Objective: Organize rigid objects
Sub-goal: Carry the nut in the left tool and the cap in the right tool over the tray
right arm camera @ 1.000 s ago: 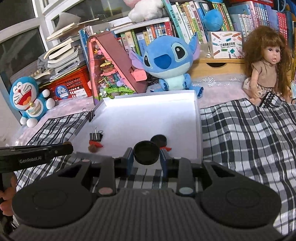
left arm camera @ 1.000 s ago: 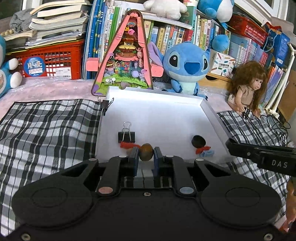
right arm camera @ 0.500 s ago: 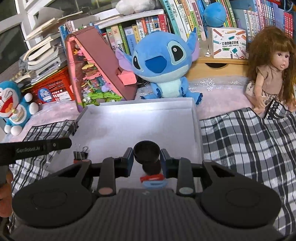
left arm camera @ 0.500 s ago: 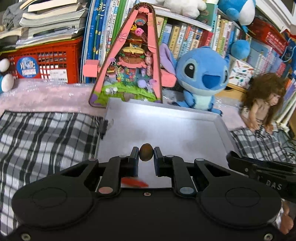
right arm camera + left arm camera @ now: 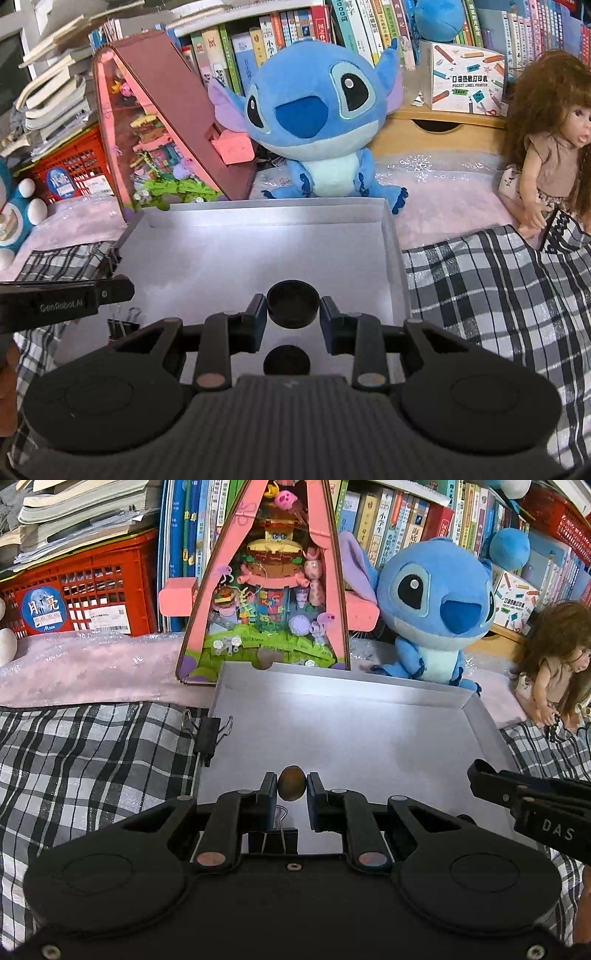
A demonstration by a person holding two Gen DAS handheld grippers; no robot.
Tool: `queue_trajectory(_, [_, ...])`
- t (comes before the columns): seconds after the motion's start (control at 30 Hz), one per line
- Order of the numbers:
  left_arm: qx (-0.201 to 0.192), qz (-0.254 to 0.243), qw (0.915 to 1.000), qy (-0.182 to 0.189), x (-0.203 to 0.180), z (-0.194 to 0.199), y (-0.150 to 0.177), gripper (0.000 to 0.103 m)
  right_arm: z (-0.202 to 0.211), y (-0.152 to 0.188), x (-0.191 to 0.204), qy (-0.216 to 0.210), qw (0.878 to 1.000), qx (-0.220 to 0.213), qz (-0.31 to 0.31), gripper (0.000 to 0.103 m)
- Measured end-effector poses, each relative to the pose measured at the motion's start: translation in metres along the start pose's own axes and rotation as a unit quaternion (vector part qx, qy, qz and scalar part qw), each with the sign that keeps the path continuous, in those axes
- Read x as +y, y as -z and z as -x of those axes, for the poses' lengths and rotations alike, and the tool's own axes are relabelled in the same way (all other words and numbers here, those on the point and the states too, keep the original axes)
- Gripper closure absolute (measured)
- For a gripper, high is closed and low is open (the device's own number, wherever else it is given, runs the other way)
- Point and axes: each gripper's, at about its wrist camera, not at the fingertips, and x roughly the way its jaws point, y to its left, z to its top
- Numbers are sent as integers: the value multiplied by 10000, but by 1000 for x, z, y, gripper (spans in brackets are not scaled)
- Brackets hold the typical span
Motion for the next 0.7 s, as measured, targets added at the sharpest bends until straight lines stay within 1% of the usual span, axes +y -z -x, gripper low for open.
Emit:
queue_trajectory(0.37, [104,-51,9999,-112,2,-9,1,87,-25,0,0,68,9999,157,13,67])
queue_trajectory(0.7, [296,-55,9995,-115,4,-14,3,87,-34,2,7,81,9994,304,136,67])
